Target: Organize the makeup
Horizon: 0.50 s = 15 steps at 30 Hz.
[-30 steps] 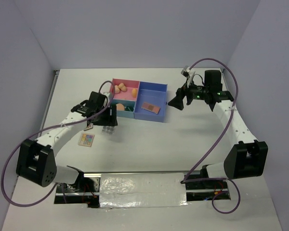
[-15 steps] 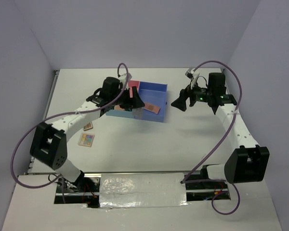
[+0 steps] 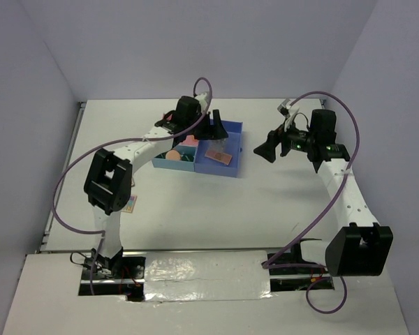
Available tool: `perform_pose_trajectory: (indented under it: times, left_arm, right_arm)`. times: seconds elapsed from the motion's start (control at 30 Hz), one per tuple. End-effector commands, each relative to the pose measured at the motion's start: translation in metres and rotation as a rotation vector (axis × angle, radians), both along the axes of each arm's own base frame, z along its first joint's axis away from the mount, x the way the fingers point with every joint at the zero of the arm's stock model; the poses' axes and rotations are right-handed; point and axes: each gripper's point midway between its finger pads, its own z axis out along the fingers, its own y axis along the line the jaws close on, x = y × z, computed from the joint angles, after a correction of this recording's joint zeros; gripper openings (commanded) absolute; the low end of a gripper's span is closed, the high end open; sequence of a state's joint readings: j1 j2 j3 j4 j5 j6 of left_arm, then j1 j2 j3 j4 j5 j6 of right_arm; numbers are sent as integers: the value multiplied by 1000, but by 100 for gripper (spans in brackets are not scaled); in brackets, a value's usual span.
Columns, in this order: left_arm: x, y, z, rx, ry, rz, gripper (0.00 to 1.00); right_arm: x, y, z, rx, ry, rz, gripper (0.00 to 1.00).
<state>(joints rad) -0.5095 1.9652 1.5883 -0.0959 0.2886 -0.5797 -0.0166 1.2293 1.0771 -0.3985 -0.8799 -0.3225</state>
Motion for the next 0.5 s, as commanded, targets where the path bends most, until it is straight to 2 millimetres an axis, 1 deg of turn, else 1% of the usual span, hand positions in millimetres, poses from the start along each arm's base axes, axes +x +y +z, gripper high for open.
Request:
perform_pose_trajectory:
  times: [0.0, 0.07, 0.17, 0.3, 0.47]
  left_arm:
    - [16, -4, 2, 27, -29, 31, 22]
    - [21, -5, -6, 44, -13, 35, 23]
    - [23, -8, -14, 68, 3, 38, 26]
    - [23, -7, -25, 119, 15, 51, 36]
    - [24, -3, -41, 161, 40, 66, 44]
  right_arm:
    - [-2, -2, 12, 17, -52, 1, 95]
    - [-3, -1, 12, 21, -51, 4, 95]
    - [-4, -1, 12, 24, -52, 4, 95]
    - [-4, -2, 12, 25, -54, 2, 95]
    - [-4, -3, 11, 25, -54, -1, 95]
